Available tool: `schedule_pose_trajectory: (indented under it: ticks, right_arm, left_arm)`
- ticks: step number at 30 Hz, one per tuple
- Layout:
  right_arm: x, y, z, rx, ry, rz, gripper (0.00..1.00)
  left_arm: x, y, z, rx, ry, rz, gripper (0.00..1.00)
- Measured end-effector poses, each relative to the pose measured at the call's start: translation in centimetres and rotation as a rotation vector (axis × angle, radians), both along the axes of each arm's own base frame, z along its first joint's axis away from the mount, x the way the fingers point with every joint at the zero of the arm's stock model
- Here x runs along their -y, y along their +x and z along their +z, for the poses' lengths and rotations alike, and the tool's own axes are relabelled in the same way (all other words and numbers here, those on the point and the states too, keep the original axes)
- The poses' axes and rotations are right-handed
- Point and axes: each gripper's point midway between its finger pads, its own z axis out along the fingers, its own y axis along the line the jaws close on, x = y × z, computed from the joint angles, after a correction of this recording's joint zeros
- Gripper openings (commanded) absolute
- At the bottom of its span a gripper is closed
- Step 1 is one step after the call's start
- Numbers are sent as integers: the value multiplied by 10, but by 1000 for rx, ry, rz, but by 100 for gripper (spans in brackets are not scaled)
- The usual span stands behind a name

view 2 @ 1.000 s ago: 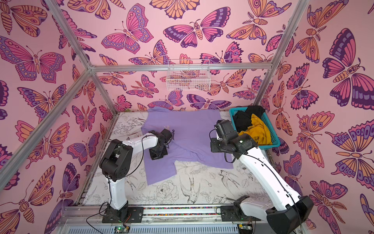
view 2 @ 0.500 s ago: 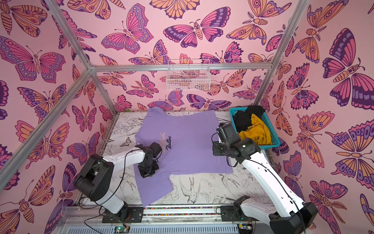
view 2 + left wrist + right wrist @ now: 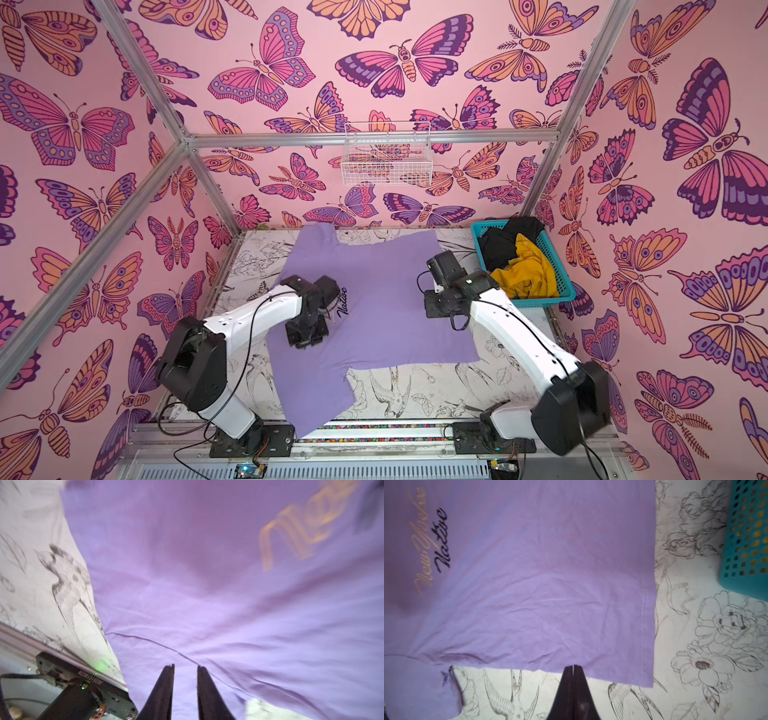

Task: Fold and stack t-shirts
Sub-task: Flatten out the T-shirt at the center of the board.

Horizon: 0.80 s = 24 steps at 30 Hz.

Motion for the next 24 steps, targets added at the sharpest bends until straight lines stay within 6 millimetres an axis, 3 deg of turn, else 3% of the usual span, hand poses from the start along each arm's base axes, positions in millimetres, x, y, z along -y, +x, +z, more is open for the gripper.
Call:
schedule_pose_trajectory:
  ticks: [1,3,6,7,9,10,11,13,17,19,21,24]
  right_arm:
    - [-4,9,-11,-37,-2,4,18]
    - [-14,32,-25,-83,2,11,47]
    - [-30,68,-41,-98,23,38,72]
    - [-33,75,-47,-104,32,49,76]
    - [-38,83,-57,-135,65,56,85]
    - [-37,86,-62,-156,95,45,91]
    - [-34,88,-67,-176,126,28,92]
    - [-24,89,-74,-195,172,-15,96]
    - [-12,67,-79,-234,248,-98,99]
    - [-22,51,-63,-225,354,-113,99]
    - [-34,40,-29,-152,498,-113,99]
    - [-49,37,61,69,749,-84,99]
  left_arm:
    - [7,17,21,68,-20,-20,56]
    - [15,38,53,171,-50,-34,62]
    - [14,46,86,256,-68,-48,61]
    - [11,44,92,268,-67,-50,54]
    - [5,37,98,277,-63,-53,40]
    - [2,33,98,278,-62,-50,26]
    - [-2,27,97,273,-59,-45,22]
    - [-10,14,92,248,-55,-39,18]
    - [-16,-10,74,193,-72,-33,25]
    - [-12,-17,72,224,-105,-52,45]
    - [-5,-23,83,316,-163,-71,65]
    - [5,-20,123,571,-339,-88,66]
